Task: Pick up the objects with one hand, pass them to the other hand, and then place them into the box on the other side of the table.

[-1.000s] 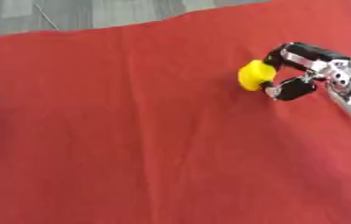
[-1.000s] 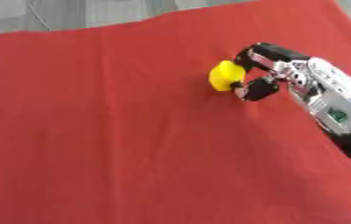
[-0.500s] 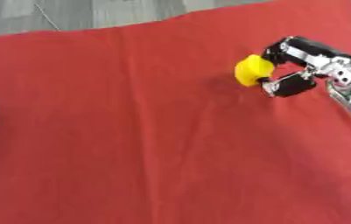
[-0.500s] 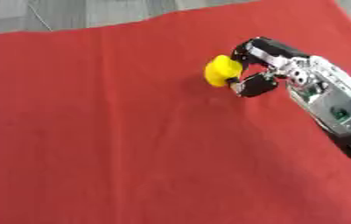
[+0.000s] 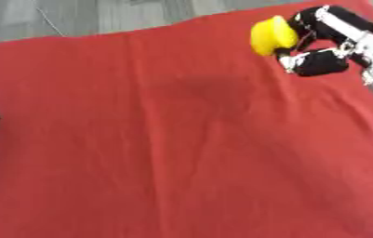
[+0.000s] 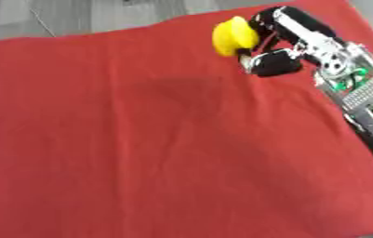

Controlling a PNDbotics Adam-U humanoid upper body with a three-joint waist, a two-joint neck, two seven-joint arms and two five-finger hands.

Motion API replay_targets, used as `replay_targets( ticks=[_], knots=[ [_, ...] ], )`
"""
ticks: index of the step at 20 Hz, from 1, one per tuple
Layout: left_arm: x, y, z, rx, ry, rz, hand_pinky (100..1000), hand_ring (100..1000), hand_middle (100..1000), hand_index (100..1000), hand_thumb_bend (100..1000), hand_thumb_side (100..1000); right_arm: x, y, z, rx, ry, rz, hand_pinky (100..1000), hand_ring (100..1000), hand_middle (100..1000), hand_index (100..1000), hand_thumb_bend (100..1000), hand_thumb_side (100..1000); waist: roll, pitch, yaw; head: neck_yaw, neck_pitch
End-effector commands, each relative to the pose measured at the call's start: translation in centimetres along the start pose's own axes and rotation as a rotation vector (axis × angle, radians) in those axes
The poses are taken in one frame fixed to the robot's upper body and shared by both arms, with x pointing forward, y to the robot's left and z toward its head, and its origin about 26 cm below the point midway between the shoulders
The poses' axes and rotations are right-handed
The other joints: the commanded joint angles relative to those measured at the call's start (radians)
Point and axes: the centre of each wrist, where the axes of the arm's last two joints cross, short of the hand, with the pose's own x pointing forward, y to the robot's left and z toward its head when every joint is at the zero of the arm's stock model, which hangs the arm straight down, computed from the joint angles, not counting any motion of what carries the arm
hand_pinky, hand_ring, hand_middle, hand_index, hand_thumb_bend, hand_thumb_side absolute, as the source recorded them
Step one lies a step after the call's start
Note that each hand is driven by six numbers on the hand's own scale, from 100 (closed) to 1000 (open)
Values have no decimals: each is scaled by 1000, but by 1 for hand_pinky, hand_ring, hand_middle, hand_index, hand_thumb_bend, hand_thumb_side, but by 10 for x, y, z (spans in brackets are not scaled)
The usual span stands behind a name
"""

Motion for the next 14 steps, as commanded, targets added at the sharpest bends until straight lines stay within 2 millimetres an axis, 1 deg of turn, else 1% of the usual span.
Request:
replay_targets(
  ticks=[1, 4, 6, 7, 11, 14],
  knots=[
    [7, 25, -6, 77, -34, -4, 815, 755, 762, 804, 128, 530, 20, 1, 3, -28, -95, -107, 607, 626, 405, 555, 100, 138, -14, -45, 0, 7, 10],
    [18, 30, -9, 87, -82, 21, 814, 754, 762, 808, 131, 535, 30, 13, 2, -2, -151, -228, 604, 626, 399, 555, 100, 177, -10, -58, 2, 7, 18],
    [28, 34, -12, 70, -120, 55, 812, 749, 759, 809, 108, 569, 37, 23, 1, 24, -185, -304, 614, 630, 402, 559, 100, 193, -9, -66, 4, 8, 23],
    [33, 37, -14, 59, -138, 73, 812, 748, 760, 810, 105, 572, 40, 27, 1, 39, -198, -334, 619, 636, 405, 564, 100, 201, -8, -70, 5, 8, 26],
    [52, 46, -20, 22, -209, 126, 812, 749, 761, 807, 106, 572, 44, 43, 0, 95, -221, -431, 613, 641, 409, 569, 100, 231, -9, -80, 8, 10, 34],
    [61, 48, -25, -11, -247, 129, 813, 753, 764, 808, 112, 572, 47, 52, 1, 166, -228, -486, 618, 654, 421, 575, 100, 248, -7, -84, 8, 17, 36]
  ],
)
